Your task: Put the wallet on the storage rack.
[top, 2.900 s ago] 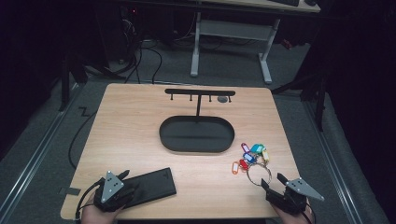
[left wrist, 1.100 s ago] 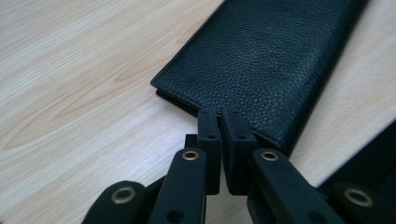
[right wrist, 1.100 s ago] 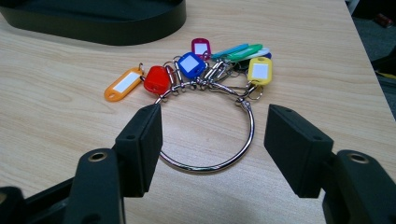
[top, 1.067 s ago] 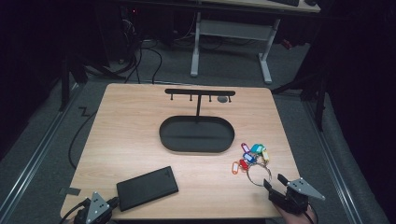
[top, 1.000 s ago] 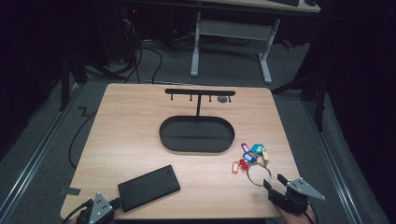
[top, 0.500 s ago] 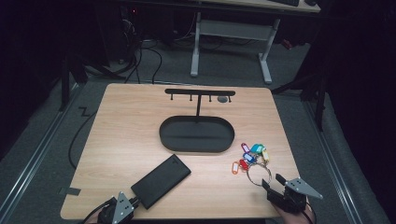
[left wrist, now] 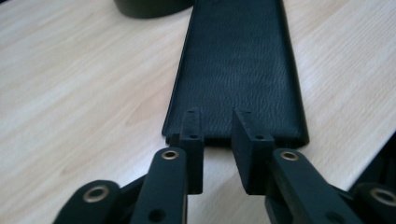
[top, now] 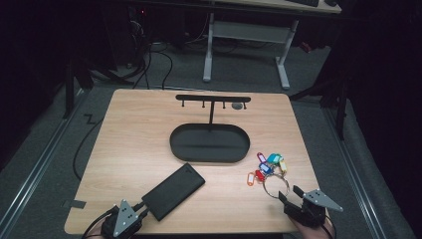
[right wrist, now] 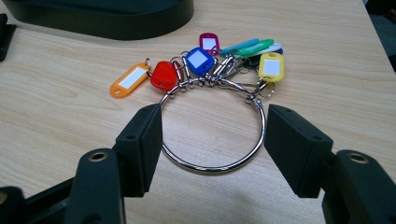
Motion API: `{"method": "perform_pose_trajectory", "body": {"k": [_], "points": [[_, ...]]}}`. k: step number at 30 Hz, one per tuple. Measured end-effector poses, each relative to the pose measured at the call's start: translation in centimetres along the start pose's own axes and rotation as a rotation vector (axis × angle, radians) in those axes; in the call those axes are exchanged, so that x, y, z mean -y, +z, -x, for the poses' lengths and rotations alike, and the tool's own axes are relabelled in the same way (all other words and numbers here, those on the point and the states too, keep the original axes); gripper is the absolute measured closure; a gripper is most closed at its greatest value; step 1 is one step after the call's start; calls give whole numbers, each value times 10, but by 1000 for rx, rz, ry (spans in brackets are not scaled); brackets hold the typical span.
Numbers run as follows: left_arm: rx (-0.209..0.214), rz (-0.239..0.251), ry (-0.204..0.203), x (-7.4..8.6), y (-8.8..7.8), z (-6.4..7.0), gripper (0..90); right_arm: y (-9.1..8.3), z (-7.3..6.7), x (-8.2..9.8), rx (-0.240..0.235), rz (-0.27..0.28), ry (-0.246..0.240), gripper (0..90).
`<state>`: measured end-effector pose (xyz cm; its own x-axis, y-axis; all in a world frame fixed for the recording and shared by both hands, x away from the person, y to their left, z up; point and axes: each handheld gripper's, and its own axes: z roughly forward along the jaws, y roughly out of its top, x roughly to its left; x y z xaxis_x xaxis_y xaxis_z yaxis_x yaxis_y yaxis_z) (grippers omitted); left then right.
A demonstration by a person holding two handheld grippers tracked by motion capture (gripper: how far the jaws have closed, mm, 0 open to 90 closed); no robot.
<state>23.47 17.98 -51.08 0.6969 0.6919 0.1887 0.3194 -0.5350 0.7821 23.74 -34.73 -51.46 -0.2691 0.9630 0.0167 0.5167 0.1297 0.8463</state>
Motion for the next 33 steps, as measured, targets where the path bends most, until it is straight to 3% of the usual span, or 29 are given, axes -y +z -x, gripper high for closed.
{"method": "perform_pose_trajectory", "body": {"k": [6, 8, 14, 18, 23, 25, 26, 27, 29, 33], "points": [[27, 17, 9, -14, 14, 3, 655, 0, -1, 0, 1, -1, -3, 376], [65, 39, 5, -21, 21, 2, 614, 0, 0, 1, 0, -2, -1, 377], [116, 50, 0, -33, 32, 7, 551, -1, 1, 1, 4, -2, -1, 377], [109, 19, 60, -30, 40, 19, 463, -2, 0, 1, 1, 2, -9, 377], [74, -19, 145, -22, 46, 28, 431, -3, 0, 1, -5, 2, -17, 379], [71, -24, 161, -21, 46, 30, 428, -3, 0, 1, -9, 1, -14, 379], [39, -32, 224, -20, 47, 35, 428, -3, 1, 1, -11, 1, -13, 380], [39, -32, 224, -20, 47, 35, 424, -3, 1, 1, -11, 1, -13, 380], [17, -25, 262, -18, 47, 38, 439, -2, 1, 1, -16, 0, -6, 380], [20, 0, 270, -14, 48, 34, 479, -1, 1, 1, -22, -3, -4, 381]]}}
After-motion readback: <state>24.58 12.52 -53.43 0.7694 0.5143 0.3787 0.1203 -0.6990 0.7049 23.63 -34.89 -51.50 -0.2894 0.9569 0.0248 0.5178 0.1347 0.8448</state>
